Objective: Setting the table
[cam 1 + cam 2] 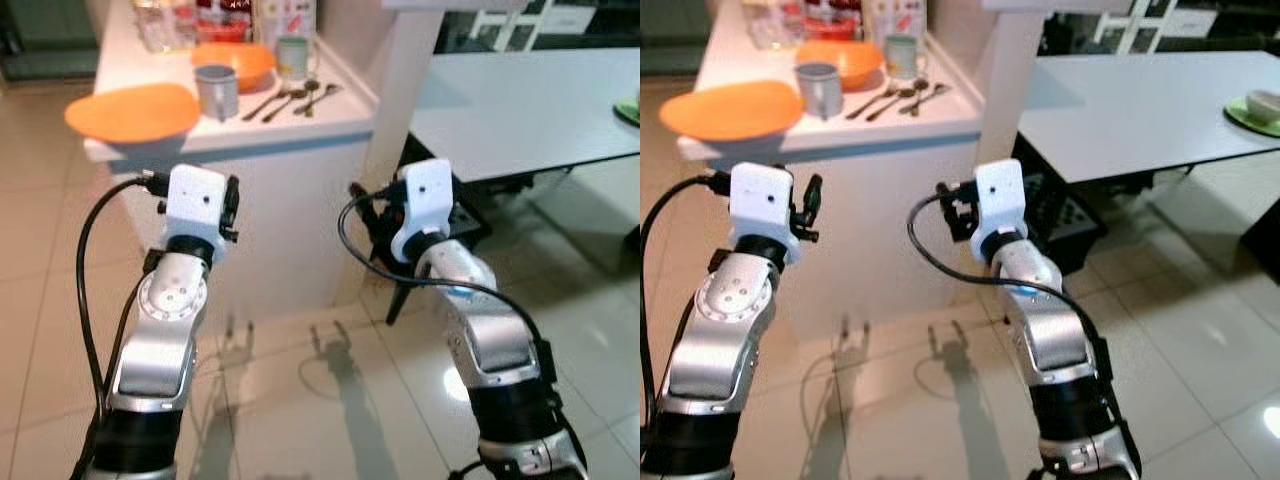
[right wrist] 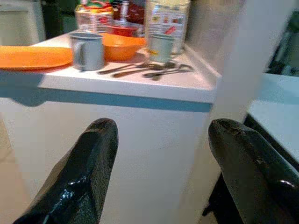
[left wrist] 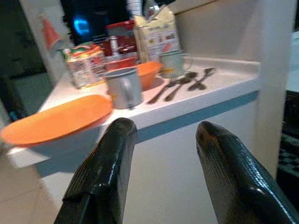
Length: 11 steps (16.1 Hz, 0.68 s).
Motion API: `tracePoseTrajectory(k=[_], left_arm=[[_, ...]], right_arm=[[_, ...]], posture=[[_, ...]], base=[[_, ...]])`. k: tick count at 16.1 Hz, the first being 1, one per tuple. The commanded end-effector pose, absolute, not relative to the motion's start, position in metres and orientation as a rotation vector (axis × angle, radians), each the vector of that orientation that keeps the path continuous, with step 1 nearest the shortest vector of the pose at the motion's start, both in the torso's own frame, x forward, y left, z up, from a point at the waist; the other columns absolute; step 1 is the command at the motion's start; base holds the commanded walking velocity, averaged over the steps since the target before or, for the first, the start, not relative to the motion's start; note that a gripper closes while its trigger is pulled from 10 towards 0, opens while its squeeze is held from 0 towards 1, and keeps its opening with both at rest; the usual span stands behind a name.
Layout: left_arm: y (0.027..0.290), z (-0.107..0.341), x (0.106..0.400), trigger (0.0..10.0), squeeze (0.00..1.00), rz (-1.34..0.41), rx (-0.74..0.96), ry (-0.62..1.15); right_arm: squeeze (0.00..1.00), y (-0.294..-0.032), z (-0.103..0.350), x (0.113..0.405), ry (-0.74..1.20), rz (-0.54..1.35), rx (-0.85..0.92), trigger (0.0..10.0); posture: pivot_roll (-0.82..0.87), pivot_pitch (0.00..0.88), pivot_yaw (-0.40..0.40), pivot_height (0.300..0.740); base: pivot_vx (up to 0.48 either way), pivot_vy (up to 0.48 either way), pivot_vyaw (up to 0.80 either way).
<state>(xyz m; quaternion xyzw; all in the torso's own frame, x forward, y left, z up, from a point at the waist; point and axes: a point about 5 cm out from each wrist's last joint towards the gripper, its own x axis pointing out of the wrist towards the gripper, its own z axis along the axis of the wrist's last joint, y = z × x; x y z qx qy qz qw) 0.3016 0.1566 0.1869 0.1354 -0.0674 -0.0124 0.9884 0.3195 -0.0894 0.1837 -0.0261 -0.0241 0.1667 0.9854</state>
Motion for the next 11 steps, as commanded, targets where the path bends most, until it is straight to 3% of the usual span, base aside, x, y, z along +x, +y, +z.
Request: tracePoseTrajectory(k=[1, 11], left_arm=[[0.1469, 0.1897, 0.3019, 10.0, 0.00, -0.056, 0.268, -0.153], [0.1456, 0.1887, 0.3015, 10.0, 0.00, -0.072, 0.275, -0.150]], right_arm=[[0.00, -0.1010, 0.1833, 0.3212, -0.052, 0.297, -0.057, 10.0], [0.00, -0.1033, 0.1778, 0.3217, -0.016, 0.271, -0.028, 10.0]], posture=[[0.04, 0.000, -0.062, 0.740], [0.04, 0.000, -0.056, 0.740]], base=[[0.356, 0.000, 0.00], [0.358, 0.000, 0.00]])
